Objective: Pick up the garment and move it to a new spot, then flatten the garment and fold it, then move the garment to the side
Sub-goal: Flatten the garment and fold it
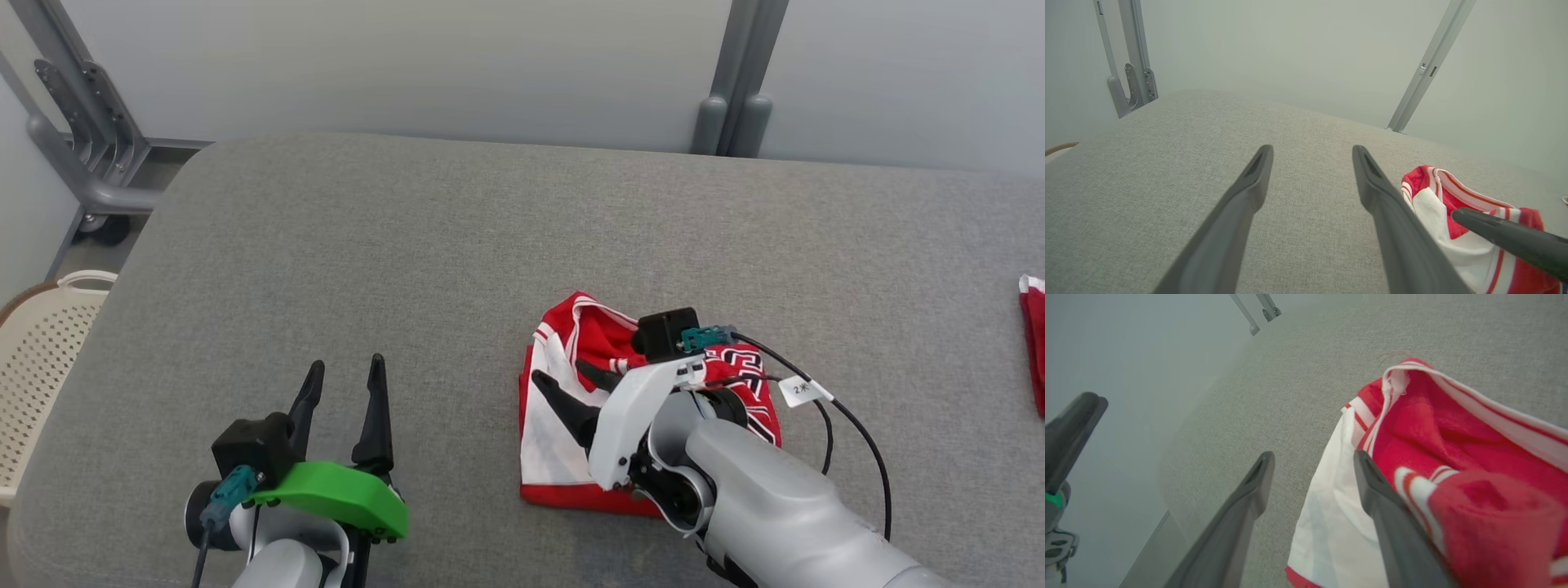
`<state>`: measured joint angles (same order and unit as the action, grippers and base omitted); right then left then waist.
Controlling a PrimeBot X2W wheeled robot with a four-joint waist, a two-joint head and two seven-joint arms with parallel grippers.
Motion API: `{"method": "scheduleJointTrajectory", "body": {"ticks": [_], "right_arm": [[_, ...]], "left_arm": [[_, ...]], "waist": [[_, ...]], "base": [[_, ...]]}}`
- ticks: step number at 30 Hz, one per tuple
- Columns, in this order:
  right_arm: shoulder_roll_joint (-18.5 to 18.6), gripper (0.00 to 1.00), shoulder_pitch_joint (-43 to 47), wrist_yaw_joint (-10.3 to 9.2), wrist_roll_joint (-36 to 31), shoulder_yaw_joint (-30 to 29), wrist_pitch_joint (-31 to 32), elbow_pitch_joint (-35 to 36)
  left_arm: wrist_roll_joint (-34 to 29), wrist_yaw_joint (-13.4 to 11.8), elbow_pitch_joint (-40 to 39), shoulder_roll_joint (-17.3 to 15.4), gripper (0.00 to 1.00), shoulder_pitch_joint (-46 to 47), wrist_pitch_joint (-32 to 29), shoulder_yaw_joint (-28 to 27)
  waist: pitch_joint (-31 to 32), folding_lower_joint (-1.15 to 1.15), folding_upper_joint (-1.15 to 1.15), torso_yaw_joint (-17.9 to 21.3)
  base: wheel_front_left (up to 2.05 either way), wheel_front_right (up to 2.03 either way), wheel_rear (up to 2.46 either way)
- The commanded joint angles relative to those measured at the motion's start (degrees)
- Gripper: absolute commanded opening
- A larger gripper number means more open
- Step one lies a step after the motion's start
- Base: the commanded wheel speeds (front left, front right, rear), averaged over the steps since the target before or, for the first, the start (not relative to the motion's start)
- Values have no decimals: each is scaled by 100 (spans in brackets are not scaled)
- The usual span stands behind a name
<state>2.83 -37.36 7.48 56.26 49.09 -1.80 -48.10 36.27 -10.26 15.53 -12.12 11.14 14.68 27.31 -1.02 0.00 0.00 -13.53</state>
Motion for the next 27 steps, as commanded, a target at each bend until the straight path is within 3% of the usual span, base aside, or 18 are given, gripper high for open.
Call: {"method": "scheduleJointTrajectory", "body": {"ticks": [1, 8, 13, 17, 27], "right_arm": [[18, 100, -76, 2, 121, 87, -81, 93], [19, 100, -169, 2, 501, 379, -378, 552], [18, 100, -232, 2, 505, 273, -703, 612], [27, 100, -311, 2, 317, -5, -1006, 441], [499, 100, 96, 2, -406, -1222, -1340, 389]], "left_arm": [[-19, -19, 7, -3, 100, -13, 22, -25], [-25, -46, -29, -32, 100, -112, 36, -45], [-22, -92, -93, -81, 100, -166, 38, -64], [-26, -110, -158, -111, 100, -215, 32, -63], [-35, -192, -368, -187, 100, -310, -38, -30]], "waist": [[26, 0, 0, 74], [98, 0, 0, 308], [132, 0, 0, 470], [147, 0, 0, 579], [175, 0, 0, 737]], "base": [[0, 0, 0], [0, 0, 0], [0, 0, 0], [0, 0, 0], [0, 0, 0]]}}
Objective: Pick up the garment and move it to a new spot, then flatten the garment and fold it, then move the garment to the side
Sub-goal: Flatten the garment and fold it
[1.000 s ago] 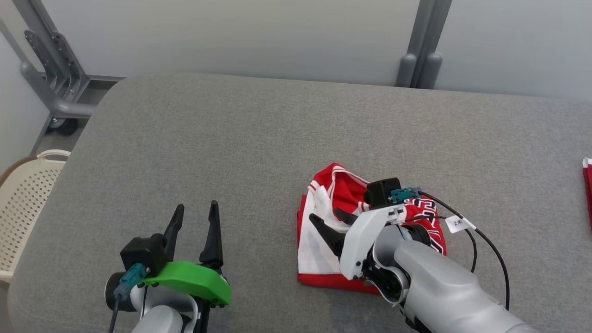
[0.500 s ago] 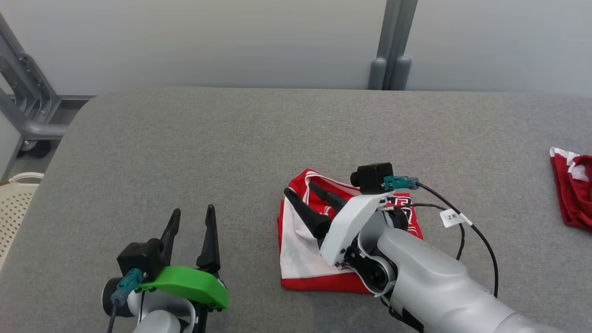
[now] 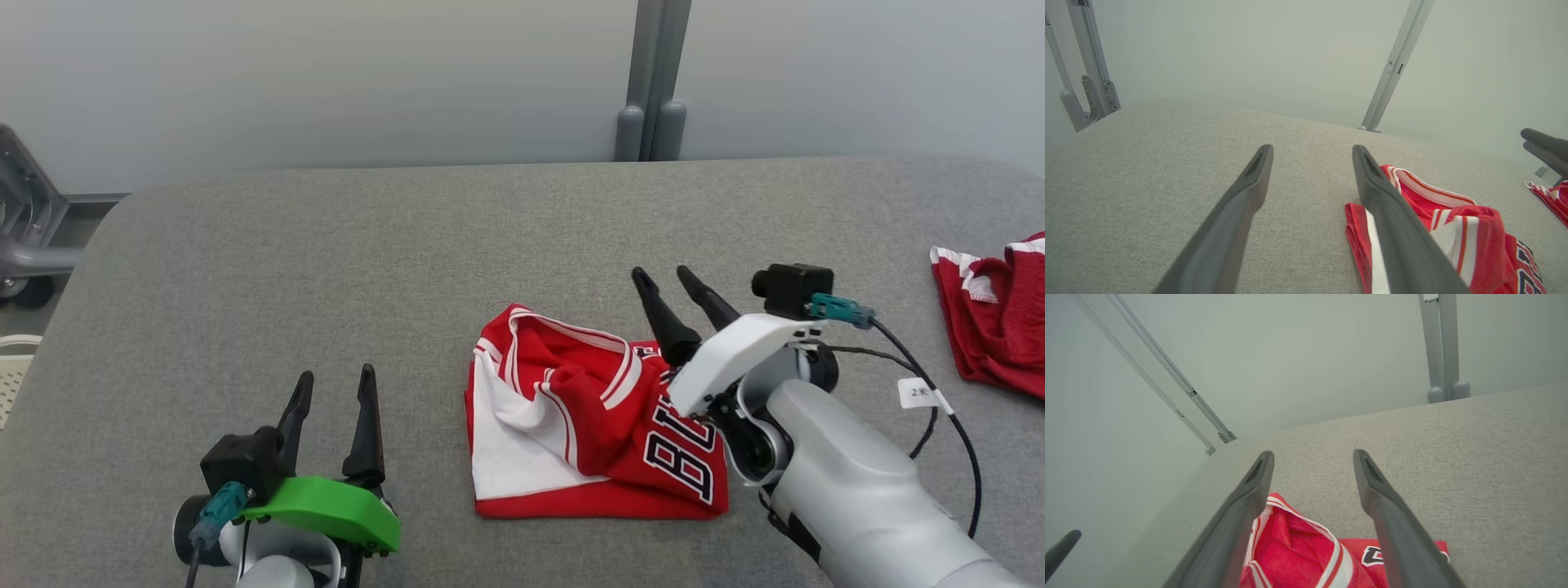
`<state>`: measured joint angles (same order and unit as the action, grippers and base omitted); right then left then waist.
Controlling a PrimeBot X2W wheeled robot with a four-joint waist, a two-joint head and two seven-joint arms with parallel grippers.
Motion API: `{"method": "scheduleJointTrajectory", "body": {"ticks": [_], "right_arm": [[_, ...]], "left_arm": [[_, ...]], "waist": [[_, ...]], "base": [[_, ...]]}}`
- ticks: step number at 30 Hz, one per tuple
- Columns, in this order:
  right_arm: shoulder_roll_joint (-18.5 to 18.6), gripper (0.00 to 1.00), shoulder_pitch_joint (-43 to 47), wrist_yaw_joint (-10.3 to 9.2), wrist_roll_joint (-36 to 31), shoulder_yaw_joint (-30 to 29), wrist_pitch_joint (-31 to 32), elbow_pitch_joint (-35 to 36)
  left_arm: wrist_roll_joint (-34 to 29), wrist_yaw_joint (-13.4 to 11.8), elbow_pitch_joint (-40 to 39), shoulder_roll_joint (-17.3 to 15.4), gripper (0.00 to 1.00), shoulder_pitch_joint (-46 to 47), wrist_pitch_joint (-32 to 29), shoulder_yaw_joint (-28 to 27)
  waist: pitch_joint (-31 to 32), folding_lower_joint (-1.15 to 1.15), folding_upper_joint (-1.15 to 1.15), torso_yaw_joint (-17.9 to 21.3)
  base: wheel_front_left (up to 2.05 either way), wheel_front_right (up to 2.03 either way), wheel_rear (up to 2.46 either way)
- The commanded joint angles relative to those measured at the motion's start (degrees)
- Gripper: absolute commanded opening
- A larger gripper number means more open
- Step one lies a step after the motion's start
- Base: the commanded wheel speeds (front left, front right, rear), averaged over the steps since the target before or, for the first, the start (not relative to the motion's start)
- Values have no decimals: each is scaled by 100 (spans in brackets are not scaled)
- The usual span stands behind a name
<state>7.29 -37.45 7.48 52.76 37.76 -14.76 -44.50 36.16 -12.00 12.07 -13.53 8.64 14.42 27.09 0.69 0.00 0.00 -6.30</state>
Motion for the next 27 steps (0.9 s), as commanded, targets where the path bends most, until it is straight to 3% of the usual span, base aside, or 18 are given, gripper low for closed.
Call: {"method": "scheduleJointTrajectory", "body": {"ticks": [1, 3, 4, 5, 9, 16, 27], "right_arm": [[99, 100, 181, 2, -124, -237, -47, 55], [194, 100, 349, 2, -293, -575, -46, 148], [230, 83, 442, 1, -385, -759, -41, 206], [243, 50, 558, 2, -479, -924, -41, 260], [239, 3, 1023, 2, -824, -1534, -39, 496], [80, 0, 1620, 2, -1196, -2054, -40, 729], [-325, 0, 1501, 2, -1326, -1916, 346, 138]], "left_arm": [[-23, -28, -37, -56, 100, -72, -18, -5], [-15, -47, -71, -75, 100, -94, -21, -8], [-12, -55, -88, -82, 100, -94, -27, -5], [-10, -62, -107, -89, 100, -94, -34, -3], [1, -66, -152, -109, 100, -119, -51, 14], [21, -83, -188, -134, 100, -135, -64, 23], [0, -93, -239, -183, 100, -22, -102, 53]], "waist": [[6, 0, 0, 23], [7, 0, 0, 41], [7, 0, 0, 45], [7, 0, 0, 47], [7, 0, 0, 36], [-12, 0, 0, -6], [-126, 0, 0, -219]], "base": [[0, 0, 0], [0, 0, 0], [0, 0, 0], [0, 0, 0], [0, 0, 0], [0, 0, 0], [0, 0, 0]]}}
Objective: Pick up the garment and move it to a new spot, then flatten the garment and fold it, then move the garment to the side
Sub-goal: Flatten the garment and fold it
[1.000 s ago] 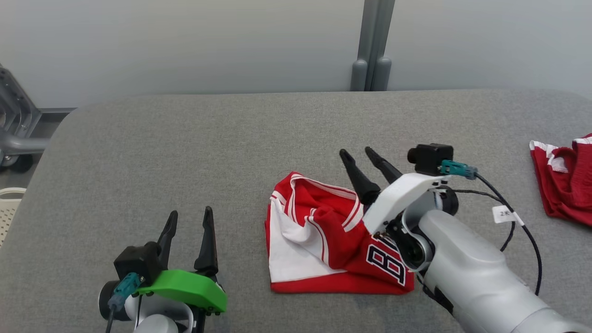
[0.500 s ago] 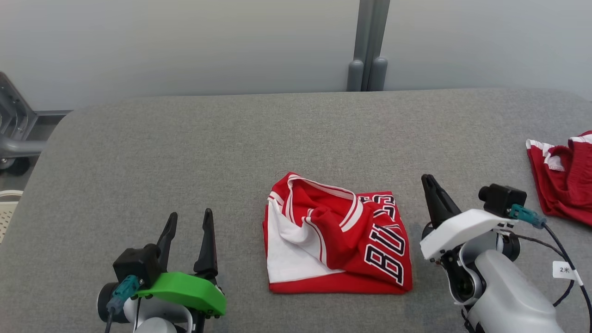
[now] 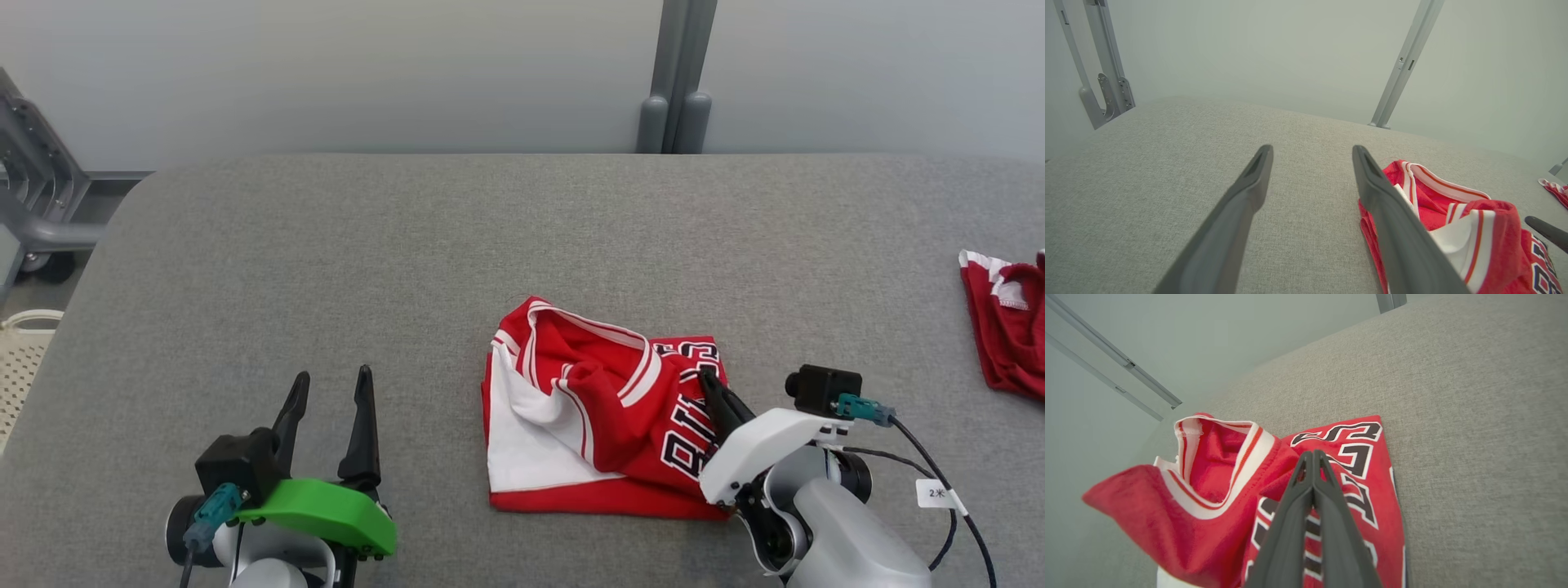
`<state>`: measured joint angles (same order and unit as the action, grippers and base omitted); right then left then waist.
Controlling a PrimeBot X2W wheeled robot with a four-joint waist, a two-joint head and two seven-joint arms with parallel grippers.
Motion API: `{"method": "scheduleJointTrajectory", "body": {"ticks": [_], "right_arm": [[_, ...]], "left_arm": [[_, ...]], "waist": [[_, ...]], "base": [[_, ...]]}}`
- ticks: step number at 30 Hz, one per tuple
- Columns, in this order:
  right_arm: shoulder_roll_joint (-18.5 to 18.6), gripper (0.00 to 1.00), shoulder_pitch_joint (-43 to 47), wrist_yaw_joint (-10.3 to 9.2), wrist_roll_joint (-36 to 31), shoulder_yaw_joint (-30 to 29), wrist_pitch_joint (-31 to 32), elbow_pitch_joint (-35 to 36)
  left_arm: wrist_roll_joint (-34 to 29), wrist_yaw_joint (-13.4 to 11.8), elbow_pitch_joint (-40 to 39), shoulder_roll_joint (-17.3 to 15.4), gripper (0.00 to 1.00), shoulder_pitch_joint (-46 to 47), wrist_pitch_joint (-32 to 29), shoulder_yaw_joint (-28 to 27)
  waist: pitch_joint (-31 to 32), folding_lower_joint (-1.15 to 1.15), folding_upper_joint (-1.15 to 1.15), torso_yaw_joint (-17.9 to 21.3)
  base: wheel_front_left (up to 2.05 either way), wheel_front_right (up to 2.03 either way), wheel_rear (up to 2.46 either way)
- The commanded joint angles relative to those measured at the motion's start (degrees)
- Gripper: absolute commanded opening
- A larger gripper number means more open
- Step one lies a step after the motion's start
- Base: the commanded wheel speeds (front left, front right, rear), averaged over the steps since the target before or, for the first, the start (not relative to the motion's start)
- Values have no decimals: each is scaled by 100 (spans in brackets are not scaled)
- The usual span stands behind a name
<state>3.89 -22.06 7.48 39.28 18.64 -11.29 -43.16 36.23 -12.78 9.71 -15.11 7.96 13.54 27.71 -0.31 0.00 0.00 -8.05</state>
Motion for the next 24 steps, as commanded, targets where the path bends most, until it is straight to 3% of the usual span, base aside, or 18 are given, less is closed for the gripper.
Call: {"method": "scheduleJointTrajectory", "body": {"ticks": [1, 9, 16, 24], "right_arm": [[-11, 0, -95, 2, 53, 19, 34, -107], [-89, 0, -581, 2, 441, 365, 192, -845], [-79, 0, -759, 2, 1352, 1699, 113, -599], [-83, 0, -959, 2, 1806, 2793, -54, -767]], "left_arm": [[-9, -12, -8, -30, 100, 60, -6, -11], [-29, -2, -24, -40, 100, 146, -15, 19], [-31, 13, -22, -41, 100, 235, 2, 32], [-23, 3, -26, -19, 100, 285, 30, 22]], "waist": [[-41, 0, 0, -79], [-162, 0, 0, -345], [-235, 0, 0, -534], [-307, 0, 0, -652]], "base": [[0, 0, 0], [0, 0, 0], [0, 0, 0], [0, 0, 0]]}}
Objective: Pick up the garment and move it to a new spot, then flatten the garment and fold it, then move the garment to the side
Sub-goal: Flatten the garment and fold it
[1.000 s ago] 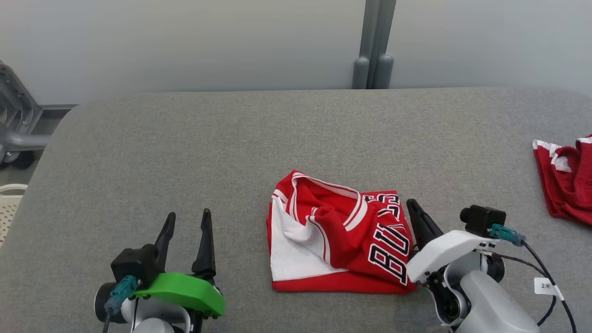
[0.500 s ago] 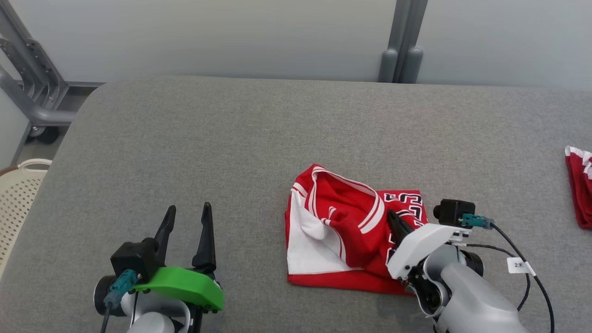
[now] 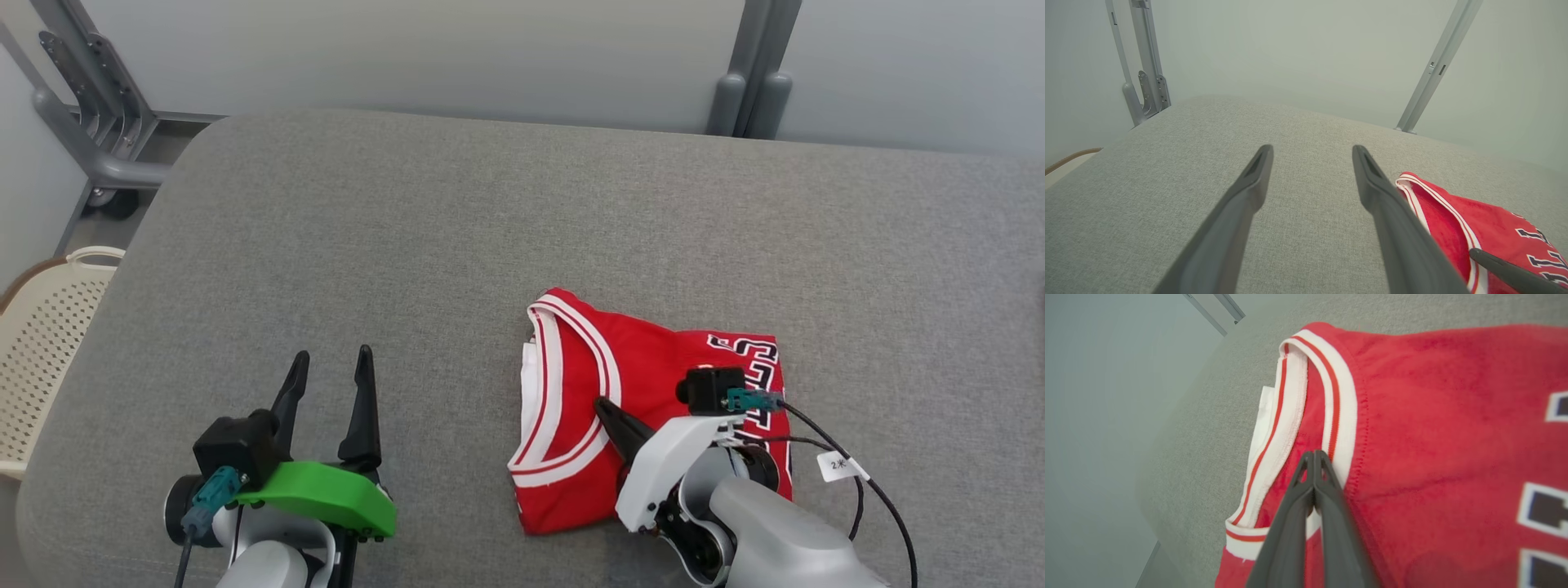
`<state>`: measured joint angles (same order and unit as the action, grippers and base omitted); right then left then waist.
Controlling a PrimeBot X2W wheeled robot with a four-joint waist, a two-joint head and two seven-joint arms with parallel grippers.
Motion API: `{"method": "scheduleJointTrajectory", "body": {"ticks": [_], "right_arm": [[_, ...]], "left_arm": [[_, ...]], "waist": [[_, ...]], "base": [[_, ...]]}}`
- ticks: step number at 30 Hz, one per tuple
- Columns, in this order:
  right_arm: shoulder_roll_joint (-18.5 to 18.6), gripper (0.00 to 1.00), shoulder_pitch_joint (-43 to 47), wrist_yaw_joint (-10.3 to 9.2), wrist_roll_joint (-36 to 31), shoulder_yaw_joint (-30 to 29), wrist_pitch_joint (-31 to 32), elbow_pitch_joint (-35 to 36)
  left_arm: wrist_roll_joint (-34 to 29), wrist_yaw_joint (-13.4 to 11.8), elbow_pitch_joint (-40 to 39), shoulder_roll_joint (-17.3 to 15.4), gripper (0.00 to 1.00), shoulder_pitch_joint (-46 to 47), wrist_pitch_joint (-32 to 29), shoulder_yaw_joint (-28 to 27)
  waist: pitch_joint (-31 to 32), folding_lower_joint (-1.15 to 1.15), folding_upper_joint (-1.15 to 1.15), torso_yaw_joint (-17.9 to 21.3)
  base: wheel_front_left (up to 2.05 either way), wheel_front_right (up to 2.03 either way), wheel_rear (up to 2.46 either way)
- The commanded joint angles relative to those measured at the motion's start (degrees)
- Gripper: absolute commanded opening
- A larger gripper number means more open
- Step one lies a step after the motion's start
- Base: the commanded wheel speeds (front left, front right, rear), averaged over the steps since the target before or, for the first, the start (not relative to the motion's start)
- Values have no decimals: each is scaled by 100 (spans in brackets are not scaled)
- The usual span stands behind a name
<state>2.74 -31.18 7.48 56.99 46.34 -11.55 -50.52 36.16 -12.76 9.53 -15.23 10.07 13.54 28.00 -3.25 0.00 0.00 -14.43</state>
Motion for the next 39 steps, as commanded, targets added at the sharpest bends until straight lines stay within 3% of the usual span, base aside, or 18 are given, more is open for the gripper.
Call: {"method": "scheduleJointTrajectory", "body": {"ticks": [1, 11, 16, 18, 20, 21, 22, 29, 39], "right_arm": [[33, 0, -84, 2, 39, 134, -52, -78], [30, 0, -523, 2, -94, 594, -335, -106], [31, 0, -772, 2, -618, 66, -373, 75], [52, 25, -708, 2, -1012, -330, -362, 245], [114, 63, -573, 2, -1431, -721, -361, 463], [155, 88, -502, 2, -1651, -934, -361, 595], [178, 100, -427, 1, -1866, -1143, -359, 724], [268, 100, 311, 1, -2945, -2419, -361, 1604], [481, 100, 1282, 1, -3661, -3316, -165, 2408]], "left_arm": [[-14, -3, -9, -3, 100, 78, 29, -11], [-2, -43, -29, -30, 100, 5, 71, -78], [7, -70, -61, -28, 100, -93, 79, -81], [11, -83, -76, -27, 100, -111, 88, -84], [19, -90, -88, -19, 100, -134, 95, -88], [23, -94, -92, -15, 100, -150, 98, -87], [24, -105, -96, -15, 100, -162, 99, -90], [56, -164, -126, -57, 100, -244, 111, -127], [88, -243, -180, -128, 100, -361, 116, -207]], "waist": [[-21, 0, 0, -19], [28, 0, 0, 168], [149, 0, 0, 421], [194, 0, 0, 527], [236, 0, 0, 623], [255, 0, 0, 671], [270, 0, 0, 719], [340, 0, 0, 998], [401, 0, 0, 1211]], "base": [[0, 0, 0], [0, 0, 0], [0, 0, 0], [0, 0, 0], [0, 0, 0], [0, 0, 0], [0, 0, 0], [0, 0, 0], [0, 0, 0]]}}
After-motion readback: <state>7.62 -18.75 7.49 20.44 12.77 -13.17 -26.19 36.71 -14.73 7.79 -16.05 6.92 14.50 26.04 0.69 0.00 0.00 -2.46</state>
